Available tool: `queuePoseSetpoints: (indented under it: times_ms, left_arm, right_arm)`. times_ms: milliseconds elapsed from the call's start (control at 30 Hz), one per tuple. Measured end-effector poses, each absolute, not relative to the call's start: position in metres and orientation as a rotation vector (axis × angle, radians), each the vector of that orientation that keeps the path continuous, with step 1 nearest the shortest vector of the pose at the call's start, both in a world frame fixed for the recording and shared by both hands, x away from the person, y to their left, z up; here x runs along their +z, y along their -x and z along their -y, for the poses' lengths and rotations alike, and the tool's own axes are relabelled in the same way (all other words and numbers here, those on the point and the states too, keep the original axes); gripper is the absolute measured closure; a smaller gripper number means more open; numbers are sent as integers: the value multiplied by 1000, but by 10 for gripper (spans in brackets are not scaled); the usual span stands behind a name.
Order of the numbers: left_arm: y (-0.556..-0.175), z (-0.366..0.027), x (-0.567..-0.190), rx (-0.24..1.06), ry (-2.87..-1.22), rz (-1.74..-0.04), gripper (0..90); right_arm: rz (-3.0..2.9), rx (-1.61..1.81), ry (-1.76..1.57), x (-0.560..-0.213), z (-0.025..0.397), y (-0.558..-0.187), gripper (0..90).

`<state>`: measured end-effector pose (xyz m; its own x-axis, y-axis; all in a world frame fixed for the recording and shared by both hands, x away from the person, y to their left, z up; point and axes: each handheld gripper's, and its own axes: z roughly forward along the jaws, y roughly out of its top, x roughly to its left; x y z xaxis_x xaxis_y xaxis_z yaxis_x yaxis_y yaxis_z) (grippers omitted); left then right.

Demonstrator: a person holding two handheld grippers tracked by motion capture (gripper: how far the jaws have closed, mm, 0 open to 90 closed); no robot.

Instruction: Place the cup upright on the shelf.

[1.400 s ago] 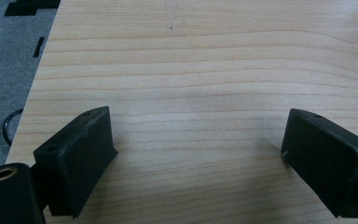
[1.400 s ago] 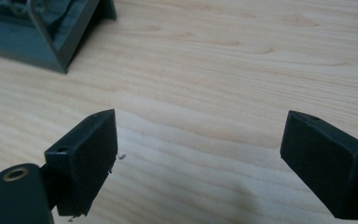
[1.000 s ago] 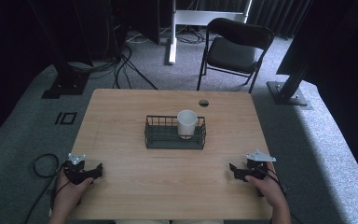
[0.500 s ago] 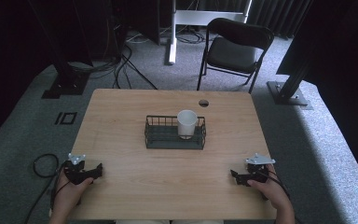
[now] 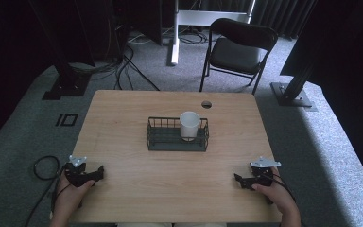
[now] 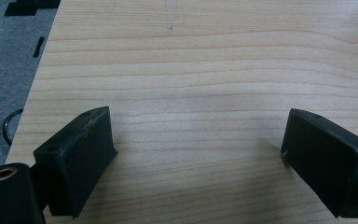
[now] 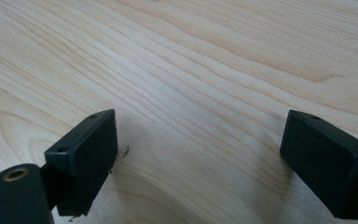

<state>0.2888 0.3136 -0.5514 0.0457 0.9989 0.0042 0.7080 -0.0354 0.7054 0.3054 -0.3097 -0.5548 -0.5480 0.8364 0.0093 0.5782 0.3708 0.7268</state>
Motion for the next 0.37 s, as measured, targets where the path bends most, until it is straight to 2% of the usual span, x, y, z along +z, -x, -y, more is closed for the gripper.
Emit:
queuePoseSetpoints:
  times_ms: [367]
  left_arm:
    - [-289,-314,-551,712,-1799,-1715,96]
  right_arm:
    - [-2275,980,-1233,-555,309,-305,106]
